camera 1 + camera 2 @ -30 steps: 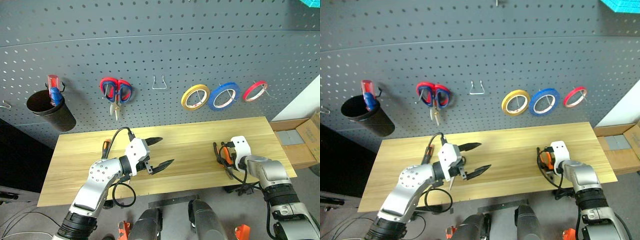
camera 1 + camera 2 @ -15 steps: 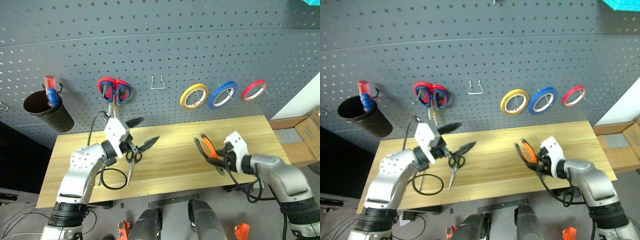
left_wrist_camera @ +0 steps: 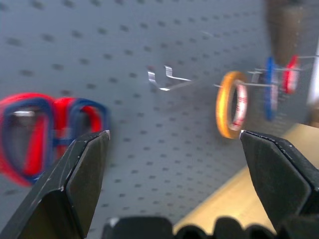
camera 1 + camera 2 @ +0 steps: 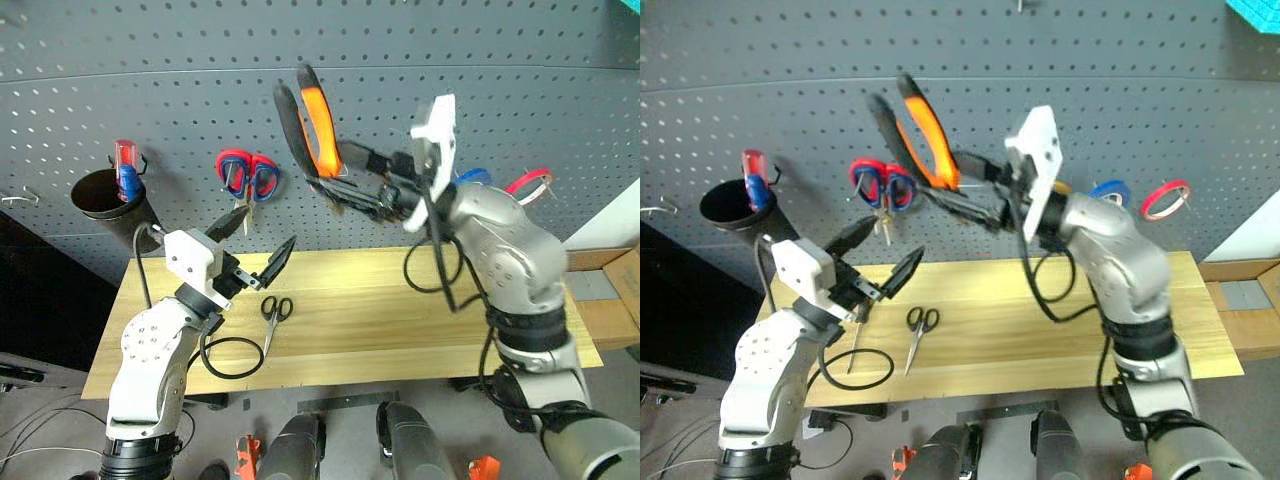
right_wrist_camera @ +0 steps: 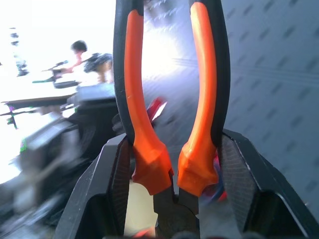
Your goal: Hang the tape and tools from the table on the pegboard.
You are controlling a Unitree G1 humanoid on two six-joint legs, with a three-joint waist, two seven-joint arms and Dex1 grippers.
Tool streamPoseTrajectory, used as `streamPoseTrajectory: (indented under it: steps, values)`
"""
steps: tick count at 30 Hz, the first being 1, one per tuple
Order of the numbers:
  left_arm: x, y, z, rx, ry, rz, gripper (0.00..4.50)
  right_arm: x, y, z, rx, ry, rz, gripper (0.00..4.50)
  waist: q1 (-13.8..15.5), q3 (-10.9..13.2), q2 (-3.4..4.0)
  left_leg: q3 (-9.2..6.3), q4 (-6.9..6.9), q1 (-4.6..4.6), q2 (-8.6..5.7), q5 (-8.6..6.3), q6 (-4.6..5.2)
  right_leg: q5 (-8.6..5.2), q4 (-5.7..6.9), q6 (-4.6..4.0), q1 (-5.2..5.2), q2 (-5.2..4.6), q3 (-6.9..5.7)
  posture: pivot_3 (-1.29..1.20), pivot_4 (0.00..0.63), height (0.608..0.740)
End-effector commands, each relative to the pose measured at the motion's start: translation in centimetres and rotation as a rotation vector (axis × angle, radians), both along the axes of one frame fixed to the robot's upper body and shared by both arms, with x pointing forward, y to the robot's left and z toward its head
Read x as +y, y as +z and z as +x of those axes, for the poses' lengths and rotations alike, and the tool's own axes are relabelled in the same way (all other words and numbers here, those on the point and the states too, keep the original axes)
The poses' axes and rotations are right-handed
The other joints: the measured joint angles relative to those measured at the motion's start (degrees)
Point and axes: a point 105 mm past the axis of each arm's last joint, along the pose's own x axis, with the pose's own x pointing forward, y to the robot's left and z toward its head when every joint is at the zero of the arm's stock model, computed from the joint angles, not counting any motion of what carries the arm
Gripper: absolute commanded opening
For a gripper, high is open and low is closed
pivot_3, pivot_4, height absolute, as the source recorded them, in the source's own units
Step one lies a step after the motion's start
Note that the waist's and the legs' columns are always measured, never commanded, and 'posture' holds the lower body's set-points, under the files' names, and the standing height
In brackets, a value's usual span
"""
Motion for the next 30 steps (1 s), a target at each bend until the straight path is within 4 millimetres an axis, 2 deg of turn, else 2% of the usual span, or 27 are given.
streamPoseTrajectory:
  steps: [1, 4, 7, 13, 21, 30]
  values:
    - [0.2, 1.4, -0.9, -0.082, 0.041, -0.005, 4.50, 0.7, 2.0, 1.0, -0.211, -0.140, 0.020, 2.04, 0.1, -0.1, -0.07, 0.00, 0.01, -0.04, 0.01, 0.01, -0.01, 0.02, 0.00, -0.03, -0.05, 0.00, 0.00, -0.03, 0.180, 0.740]
    - [0.5, 0.8, -1.1, -0.068, 0.065, -0.002, 4.50, 1.8, 2.0, 1.5, -0.281, -0.186, 0.028, 2.04, 0.0, -0.2, -0.08, 0.06, 0.00, -0.05, 0.00, 0.01, -0.02, 0.02, -0.02, -0.04, -0.09, 0.02, -0.01, -0.02, 0.181, 0.740]
    - [0.6, 0.7, -1.1, -0.062, 0.079, -0.003, 4.50, 2.1, 2.1, 2.1, -0.272, -0.215, 0.089, 2.04, 0.0, -0.2, -0.08, 0.10, -0.01, -0.08, 0.04, 0.01, -0.02, 0.02, 0.00, -0.04, -0.16, 0.08, 0.02, -0.01, 0.180, 0.740]
    - [0.8, 0.9, -1.1, -0.060, 0.098, -0.023, 4.50, 2.9, -0.3, 3.7, -0.254, -0.290, 0.052, 2.04, 0.2, -0.4, -0.07, 0.14, -0.01, -0.07, 0.42, 0.08, -0.17, 0.14, -0.04, -0.24, -0.16, 0.45, 0.03, 0.01, 0.172, 0.740]
    - [1.1, 0.9, -1.4, -0.058, 0.117, -0.016, 4.50, 2.2, -0.2, 5.5, -0.261, -0.420, 0.131, 2.04, 0.1, -0.7, -0.07, 0.17, -0.09, -0.06, 0.66, 0.26, -0.49, 0.32, 0.07, -0.54, -0.30, 0.67, 0.05, 0.03, 0.167, 0.740]
    - [1.3, 1.1, -1.4, -0.066, 0.129, -0.011, 4.50, 2.9, -2.0, 6.4, -0.202, -0.439, 0.138, 2.04, 0.1, -0.8, -0.11, 0.23, -0.08, -0.06, 0.66, 0.27, -0.50, 0.36, 0.07, -0.59, -0.33, 0.68, 0.09, 0.05, 0.163, 0.740]
